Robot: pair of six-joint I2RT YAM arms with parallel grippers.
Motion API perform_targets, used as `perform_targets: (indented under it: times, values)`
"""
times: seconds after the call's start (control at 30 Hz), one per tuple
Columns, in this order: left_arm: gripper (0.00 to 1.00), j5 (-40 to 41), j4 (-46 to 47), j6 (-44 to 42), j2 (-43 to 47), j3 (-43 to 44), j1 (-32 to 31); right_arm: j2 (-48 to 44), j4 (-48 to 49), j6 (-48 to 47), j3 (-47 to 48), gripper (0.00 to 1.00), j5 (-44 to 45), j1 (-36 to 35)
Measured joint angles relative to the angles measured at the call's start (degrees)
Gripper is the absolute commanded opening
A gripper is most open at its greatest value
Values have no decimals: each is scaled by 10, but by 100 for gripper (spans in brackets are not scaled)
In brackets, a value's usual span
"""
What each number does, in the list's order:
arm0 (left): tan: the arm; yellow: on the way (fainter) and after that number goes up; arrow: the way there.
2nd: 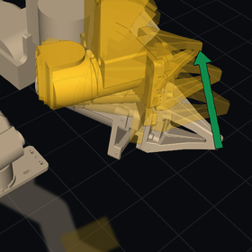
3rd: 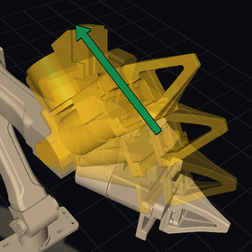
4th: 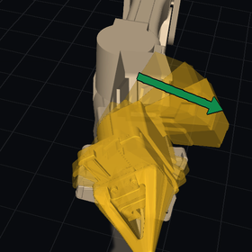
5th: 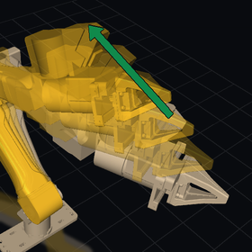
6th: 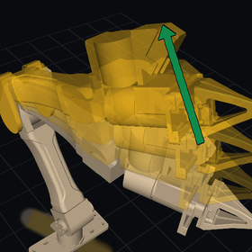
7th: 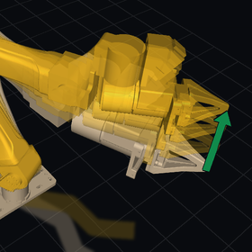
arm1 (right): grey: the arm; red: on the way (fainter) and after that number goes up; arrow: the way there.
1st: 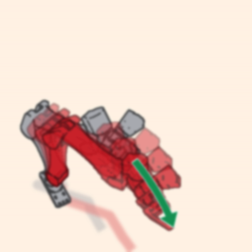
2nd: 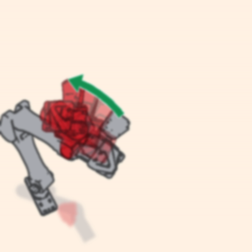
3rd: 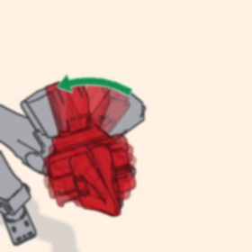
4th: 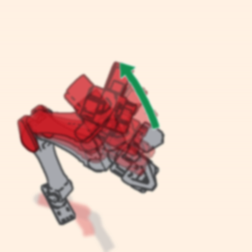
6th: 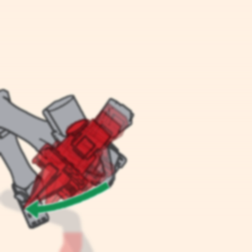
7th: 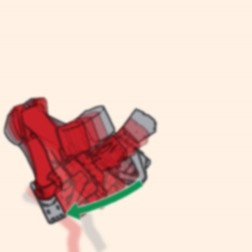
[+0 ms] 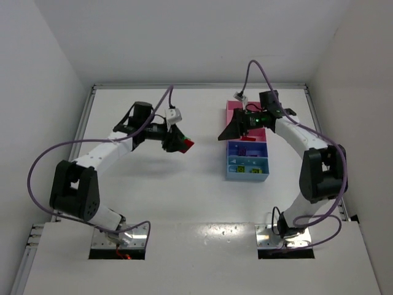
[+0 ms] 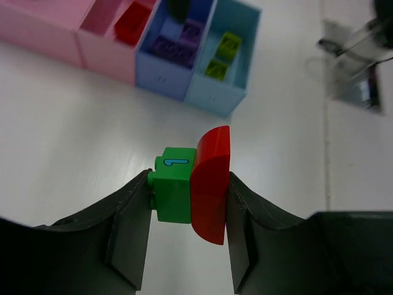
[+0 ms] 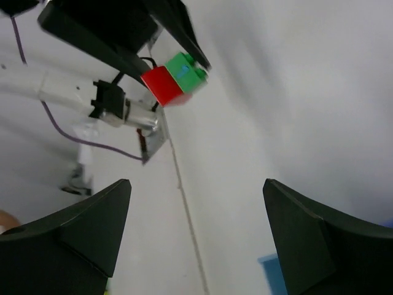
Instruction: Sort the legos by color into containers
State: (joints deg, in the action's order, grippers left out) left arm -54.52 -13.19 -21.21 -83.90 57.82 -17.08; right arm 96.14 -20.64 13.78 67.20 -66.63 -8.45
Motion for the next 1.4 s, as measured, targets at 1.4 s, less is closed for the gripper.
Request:
perform_targets:
  times: [1.4]
  values:
    - [44, -290, 78, 330, -191, 98, -138, -126, -341, -775, 40, 85, 142, -136]
